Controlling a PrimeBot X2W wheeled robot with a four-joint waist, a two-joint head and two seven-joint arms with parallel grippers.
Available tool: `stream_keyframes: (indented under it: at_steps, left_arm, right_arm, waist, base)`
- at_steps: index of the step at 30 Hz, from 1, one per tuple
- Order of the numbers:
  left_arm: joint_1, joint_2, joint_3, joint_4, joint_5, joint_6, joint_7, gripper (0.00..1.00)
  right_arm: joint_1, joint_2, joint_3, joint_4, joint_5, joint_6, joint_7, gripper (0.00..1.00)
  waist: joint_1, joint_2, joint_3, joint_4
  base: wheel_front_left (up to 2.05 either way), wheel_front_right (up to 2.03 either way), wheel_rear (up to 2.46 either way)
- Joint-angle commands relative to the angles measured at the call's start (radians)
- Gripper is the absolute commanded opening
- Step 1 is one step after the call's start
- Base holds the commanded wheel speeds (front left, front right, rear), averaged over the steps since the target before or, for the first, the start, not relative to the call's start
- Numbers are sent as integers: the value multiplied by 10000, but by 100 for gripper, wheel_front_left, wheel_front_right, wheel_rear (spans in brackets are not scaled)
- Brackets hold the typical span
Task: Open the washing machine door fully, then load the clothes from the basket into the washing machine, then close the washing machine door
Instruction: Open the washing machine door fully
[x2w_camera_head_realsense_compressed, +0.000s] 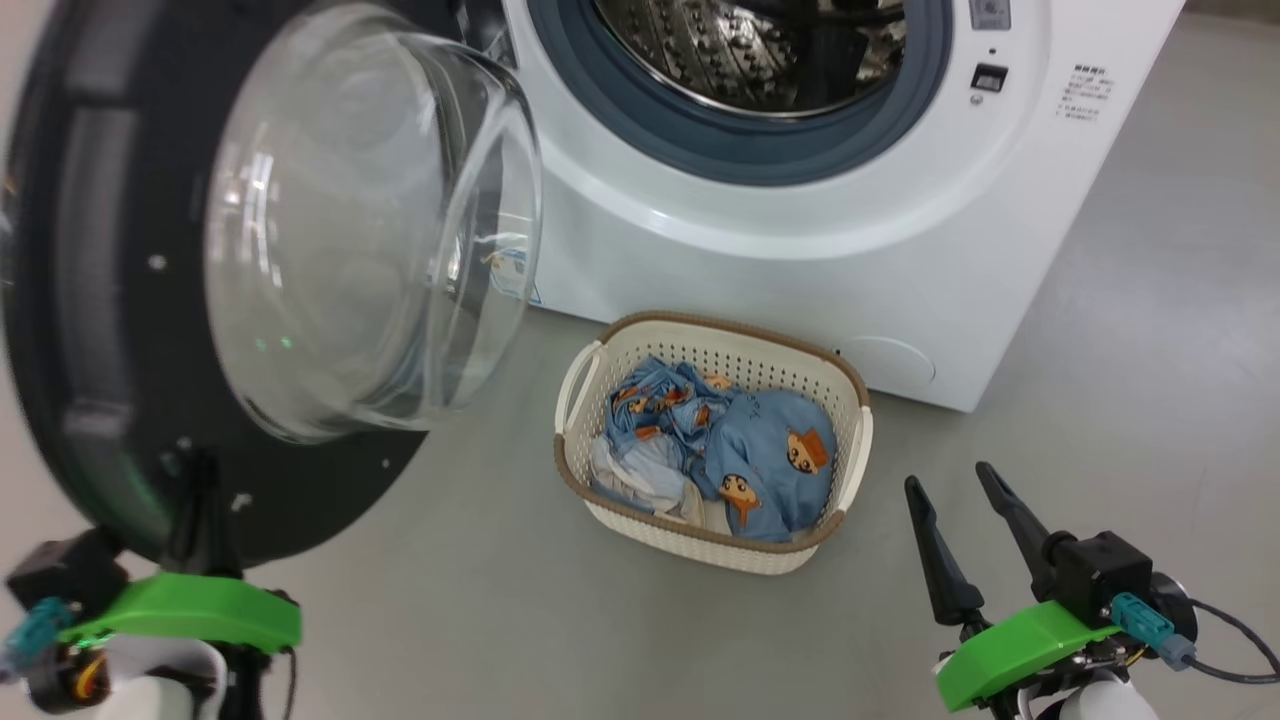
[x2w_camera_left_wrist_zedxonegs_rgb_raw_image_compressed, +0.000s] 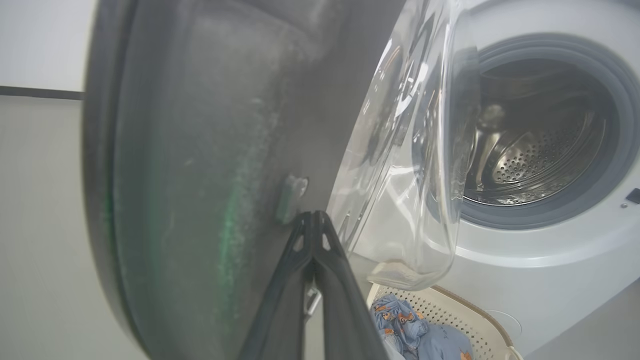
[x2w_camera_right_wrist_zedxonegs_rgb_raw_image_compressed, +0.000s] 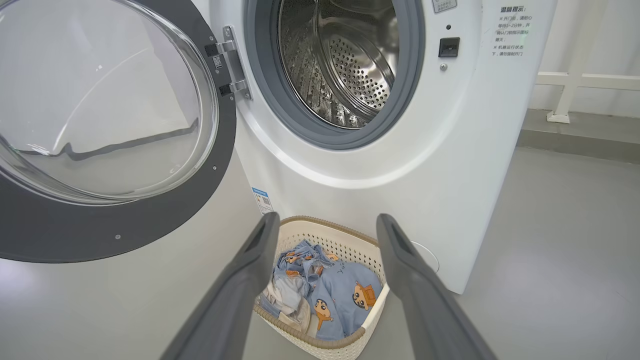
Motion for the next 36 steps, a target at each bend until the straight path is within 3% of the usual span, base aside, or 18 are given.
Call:
stream_keyframes:
  at_steps: [1,12,36]
  left_arm:
    - [-522,573,827,-175,118,44,-66,0]
    - [-1356,974,2526,222,514,-239,-67,0]
    - [-3670,2360,4666,2749,797,-819,-67,0]
  right_arm:
    - [-434,-16,167,-288,-218,16,-119,100]
    - [-803,-16,15,-746,-751,16,254,100]
    - [-896,-16,-347,-2317,-1805,16,1356,100]
  waist:
    - [0,0,425,-64]
    - [0,0,1446,-149]
    - [0,0,2946,-97]
  base:
    - [0,0,0]
    - [0,0,0]
    - [0,0,0]
